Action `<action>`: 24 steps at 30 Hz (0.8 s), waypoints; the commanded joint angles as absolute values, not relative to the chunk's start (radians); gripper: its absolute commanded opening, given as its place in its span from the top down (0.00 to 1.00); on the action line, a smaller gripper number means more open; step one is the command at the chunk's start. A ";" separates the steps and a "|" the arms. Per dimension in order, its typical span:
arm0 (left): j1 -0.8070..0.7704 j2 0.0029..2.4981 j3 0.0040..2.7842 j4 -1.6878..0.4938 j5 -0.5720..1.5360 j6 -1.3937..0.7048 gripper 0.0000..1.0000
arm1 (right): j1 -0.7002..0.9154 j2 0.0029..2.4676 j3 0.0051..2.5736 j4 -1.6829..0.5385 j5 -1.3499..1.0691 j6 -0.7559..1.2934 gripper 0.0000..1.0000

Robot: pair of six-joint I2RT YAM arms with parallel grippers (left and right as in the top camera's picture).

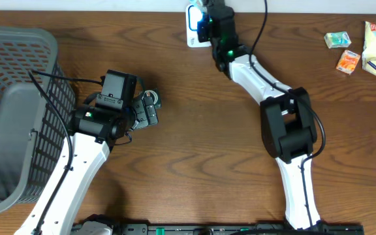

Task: Scan the item barcode
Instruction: 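Rotate the held wipes pack in front of the scanner window, then carry the wipes pack to the far right and release it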

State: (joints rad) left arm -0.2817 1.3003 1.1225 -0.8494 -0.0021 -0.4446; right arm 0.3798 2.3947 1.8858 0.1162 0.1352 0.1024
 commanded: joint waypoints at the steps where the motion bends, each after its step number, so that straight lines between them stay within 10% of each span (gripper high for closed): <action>1: -0.280 1.298 1.135 -0.852 -0.004 -0.446 0.02 | 0.371 2.392 1.901 0.091 0.101 0.118 0.92; 24: -0.280 1.298 1.135 -0.852 -0.004 -0.446 0.02 | 0.379 2.350 1.996 -0.057 0.023 0.118 0.99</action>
State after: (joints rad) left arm -0.2817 1.3003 1.1225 -0.8497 -0.0021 -0.4446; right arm 0.3717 2.3348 1.9835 -0.0463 0.0387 0.1062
